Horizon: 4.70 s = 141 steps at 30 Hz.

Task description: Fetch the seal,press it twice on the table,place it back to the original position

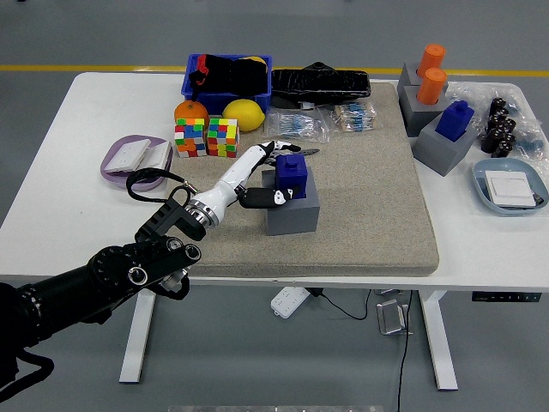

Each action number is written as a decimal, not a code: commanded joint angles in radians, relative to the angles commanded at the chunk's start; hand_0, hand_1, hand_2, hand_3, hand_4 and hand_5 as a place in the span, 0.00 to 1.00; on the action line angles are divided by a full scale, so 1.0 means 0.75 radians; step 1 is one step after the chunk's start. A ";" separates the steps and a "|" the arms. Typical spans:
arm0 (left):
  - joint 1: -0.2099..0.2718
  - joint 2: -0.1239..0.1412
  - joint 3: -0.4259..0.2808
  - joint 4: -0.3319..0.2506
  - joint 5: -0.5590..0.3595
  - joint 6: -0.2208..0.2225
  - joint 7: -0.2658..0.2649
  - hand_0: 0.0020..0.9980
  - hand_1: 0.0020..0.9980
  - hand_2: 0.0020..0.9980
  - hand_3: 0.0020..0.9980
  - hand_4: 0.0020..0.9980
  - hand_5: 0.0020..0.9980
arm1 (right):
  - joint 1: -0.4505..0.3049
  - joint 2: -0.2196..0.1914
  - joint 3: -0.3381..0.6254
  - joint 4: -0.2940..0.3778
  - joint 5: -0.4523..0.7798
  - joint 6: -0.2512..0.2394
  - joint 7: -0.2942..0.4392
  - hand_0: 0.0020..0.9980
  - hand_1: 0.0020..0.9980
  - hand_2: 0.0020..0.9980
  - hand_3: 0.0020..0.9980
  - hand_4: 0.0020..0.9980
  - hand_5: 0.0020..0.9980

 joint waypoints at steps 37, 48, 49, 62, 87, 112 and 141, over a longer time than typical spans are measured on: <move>0.020 0.001 -0.040 0.022 0.002 -0.068 0.021 0.94 0.97 0.90 0.92 0.99 0.01 | -0.006 0.005 0.013 0.000 -0.005 0.002 -0.001 0.89 0.74 0.73 0.76 0.85 0.51; 0.031 0.016 -0.130 0.020 -0.031 -0.165 0.018 1.00 1.00 1.00 1.00 1.00 0.36 | -0.017 0.011 0.034 -0.001 -0.012 0.003 0.000 0.89 0.74 0.73 0.76 0.85 0.51; 0.033 0.019 -0.143 0.015 -0.037 -0.179 0.019 1.00 1.00 1.00 1.00 1.00 0.36 | -0.016 0.012 0.034 -0.001 -0.011 0.003 0.000 0.89 0.74 0.73 0.76 0.85 0.51; 0.069 0.135 -0.335 0.003 -0.084 -0.170 -0.020 1.00 1.00 1.00 1.00 1.00 0.59 | -0.022 0.013 0.079 -0.001 -0.029 0.003 -0.001 0.89 0.74 0.73 0.76 0.85 0.51; 0.109 0.399 -0.664 0.111 0.008 -0.156 0.021 1.00 1.00 1.00 0.99 1.00 0.60 | -0.003 0.007 0.160 -0.002 -0.085 0.001 -0.002 0.89 0.74 0.73 0.75 0.85 0.51; 0.097 0.440 -0.670 0.106 -0.004 -0.140 0.009 1.00 1.00 1.00 0.98 1.00 0.59 | 0.001 0.001 0.174 -0.002 -0.114 0.000 -0.010 0.89 0.74 0.72 0.75 0.85 0.51; 0.066 0.455 -0.673 0.093 -0.002 -0.137 0.017 0.99 1.00 0.99 0.98 1.00 0.56 | 0.009 0.001 0.189 -0.003 -0.116 -0.003 -0.010 0.89 0.74 0.72 0.75 0.85 0.52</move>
